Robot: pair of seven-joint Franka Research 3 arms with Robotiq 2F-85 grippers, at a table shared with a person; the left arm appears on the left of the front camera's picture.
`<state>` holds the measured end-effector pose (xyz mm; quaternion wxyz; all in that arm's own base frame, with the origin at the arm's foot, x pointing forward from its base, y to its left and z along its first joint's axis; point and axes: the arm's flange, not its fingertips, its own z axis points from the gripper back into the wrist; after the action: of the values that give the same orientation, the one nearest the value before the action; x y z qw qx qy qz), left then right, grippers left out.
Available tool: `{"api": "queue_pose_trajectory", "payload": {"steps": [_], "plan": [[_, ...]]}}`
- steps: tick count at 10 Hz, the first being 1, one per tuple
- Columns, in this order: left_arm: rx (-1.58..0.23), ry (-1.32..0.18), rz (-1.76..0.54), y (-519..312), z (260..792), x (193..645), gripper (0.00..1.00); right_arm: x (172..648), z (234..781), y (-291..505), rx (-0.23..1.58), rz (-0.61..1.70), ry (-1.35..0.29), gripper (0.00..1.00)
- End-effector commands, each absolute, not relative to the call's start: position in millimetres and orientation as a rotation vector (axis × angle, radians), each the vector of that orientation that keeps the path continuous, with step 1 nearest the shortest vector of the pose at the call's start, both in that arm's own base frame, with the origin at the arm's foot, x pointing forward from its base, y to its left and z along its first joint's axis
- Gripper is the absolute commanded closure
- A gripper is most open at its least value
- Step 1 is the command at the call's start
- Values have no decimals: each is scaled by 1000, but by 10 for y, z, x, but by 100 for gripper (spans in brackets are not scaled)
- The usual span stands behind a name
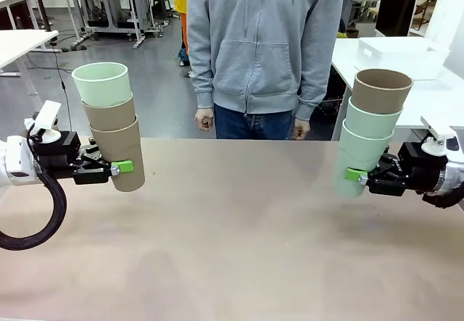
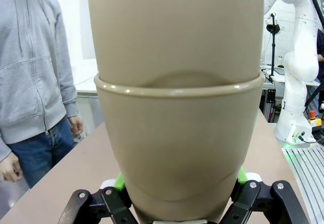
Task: Stack the cups and store them in the basket.
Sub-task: Place the stack of Reusable plastic cups into the Pantry Basket.
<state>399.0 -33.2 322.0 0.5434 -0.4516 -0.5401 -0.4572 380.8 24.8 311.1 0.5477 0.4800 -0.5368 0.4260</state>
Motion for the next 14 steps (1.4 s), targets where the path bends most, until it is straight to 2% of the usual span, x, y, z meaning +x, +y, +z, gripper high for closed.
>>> {"api": "queue_pose_trajectory", "payload": {"steps": [1,14], "plan": [[-1078,-1297,-1088,-330,3264,3988,16,3811,3154,240,1132,1016,-1281,16],[-1078,-1297,-1088,-330,3264,3988,16,3811,3154,240,1132,1016,-1281,16]]}}
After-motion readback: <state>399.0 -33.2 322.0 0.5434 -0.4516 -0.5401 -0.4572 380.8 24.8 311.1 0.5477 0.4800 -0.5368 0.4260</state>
